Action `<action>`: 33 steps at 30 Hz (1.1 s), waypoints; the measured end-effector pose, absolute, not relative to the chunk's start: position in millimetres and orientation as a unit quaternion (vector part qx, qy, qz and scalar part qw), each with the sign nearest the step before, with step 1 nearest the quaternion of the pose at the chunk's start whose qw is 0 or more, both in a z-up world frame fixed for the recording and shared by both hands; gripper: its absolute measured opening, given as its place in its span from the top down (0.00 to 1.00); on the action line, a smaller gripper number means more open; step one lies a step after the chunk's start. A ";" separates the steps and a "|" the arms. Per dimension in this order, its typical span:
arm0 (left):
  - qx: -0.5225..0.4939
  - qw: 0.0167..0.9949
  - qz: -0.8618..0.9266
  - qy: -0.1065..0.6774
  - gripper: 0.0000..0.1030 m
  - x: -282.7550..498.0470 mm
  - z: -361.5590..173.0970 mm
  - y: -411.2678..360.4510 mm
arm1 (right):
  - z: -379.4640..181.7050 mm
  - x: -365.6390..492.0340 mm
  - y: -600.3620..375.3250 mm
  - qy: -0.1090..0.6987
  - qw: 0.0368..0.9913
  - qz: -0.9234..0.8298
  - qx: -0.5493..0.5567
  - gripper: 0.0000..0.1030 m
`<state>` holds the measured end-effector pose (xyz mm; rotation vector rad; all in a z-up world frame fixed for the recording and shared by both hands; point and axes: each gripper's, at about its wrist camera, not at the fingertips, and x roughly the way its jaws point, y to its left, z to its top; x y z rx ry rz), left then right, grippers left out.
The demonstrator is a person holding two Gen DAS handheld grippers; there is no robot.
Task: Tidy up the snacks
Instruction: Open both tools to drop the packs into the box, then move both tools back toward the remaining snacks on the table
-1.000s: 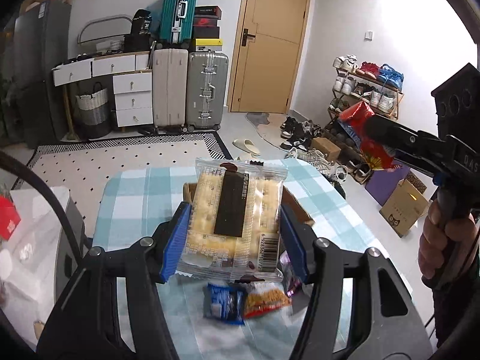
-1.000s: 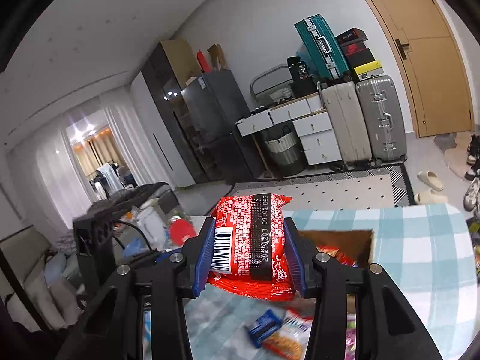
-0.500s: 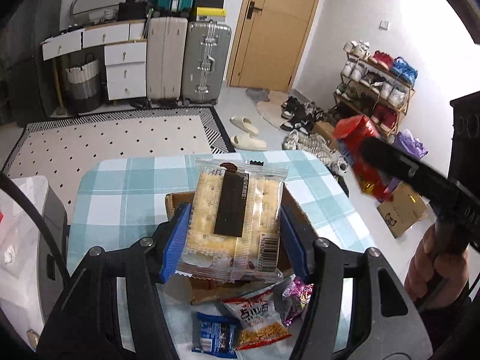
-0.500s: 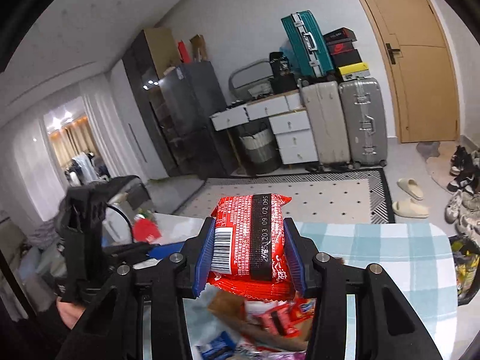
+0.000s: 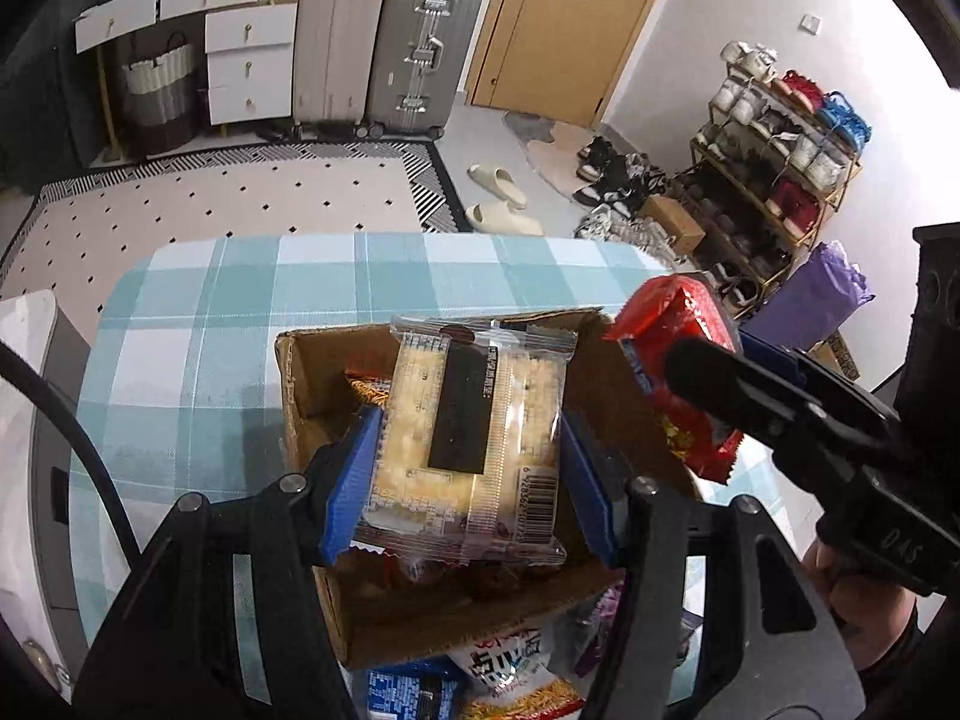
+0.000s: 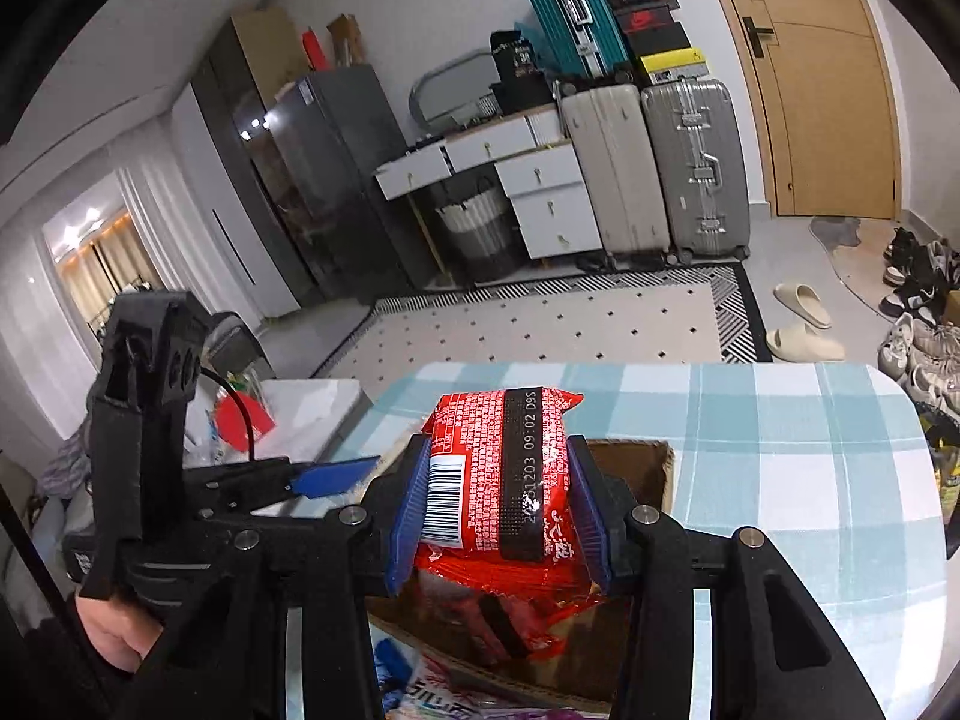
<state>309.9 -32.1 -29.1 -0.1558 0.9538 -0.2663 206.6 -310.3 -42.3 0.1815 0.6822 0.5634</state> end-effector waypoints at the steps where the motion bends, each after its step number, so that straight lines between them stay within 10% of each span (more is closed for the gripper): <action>1: -0.075 0.873 -0.130 0.464 0.45 314.1 -34.0 -33.6 | -45.3 209.1 -309.9 0.333 0.899 0.270 0.088 0.57; 11: -0.082 0.867 -0.117 0.478 0.45 332.2 -63.4 -31.8 | -82.6 225.9 -303.3 0.378 0.885 0.262 0.073 0.54; 15: -0.072 0.871 -0.105 0.475 0.45 322.6 -59.2 -29.6 | -82.5 224.2 -307.4 0.377 0.888 0.253 0.076 0.34; 33: -0.023 0.907 -0.088 0.410 0.37 228.5 6.2 -22.6 | -19.8 155.2 -312.9 0.315 0.907 0.274 0.058 0.30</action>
